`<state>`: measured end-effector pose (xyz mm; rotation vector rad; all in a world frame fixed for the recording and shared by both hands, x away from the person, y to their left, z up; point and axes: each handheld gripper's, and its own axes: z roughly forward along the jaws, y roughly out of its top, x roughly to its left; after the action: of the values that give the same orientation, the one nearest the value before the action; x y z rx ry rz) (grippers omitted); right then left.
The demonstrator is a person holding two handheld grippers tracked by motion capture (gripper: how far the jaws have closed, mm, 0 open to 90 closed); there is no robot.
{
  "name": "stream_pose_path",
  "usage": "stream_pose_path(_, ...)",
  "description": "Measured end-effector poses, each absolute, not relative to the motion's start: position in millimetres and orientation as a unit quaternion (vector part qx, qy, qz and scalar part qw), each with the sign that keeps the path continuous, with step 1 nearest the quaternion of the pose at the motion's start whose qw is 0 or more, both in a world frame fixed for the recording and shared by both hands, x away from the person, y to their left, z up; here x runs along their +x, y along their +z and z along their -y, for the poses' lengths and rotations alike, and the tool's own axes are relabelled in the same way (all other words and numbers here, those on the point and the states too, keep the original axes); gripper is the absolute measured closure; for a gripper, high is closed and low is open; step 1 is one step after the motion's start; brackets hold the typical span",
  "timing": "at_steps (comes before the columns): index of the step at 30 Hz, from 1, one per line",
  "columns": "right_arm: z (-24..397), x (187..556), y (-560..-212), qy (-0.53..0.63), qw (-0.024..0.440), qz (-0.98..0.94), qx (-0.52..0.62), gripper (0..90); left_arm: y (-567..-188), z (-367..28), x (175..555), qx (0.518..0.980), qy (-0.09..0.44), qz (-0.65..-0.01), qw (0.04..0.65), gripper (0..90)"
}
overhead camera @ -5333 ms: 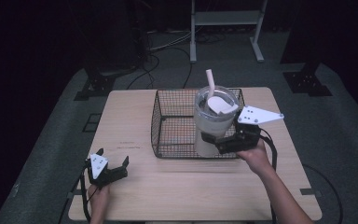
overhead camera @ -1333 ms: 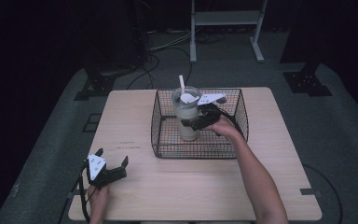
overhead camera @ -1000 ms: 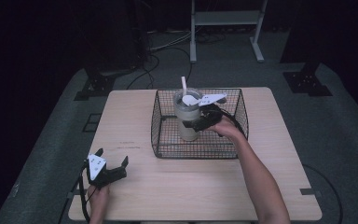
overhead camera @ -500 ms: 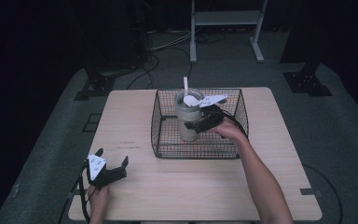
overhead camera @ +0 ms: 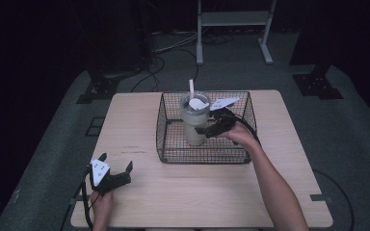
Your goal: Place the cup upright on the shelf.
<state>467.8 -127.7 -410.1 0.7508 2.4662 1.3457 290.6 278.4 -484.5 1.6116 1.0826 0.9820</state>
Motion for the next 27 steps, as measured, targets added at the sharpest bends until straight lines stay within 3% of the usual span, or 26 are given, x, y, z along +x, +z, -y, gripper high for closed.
stream_pose_path(27, 139.8, 447.4, -385.6, 0.433, 0.113, -0.845, 0.291, 8.4, -484.5, -278.0, 289.2, 0.656, 0.403, -0.438, 0.463, 0.0)
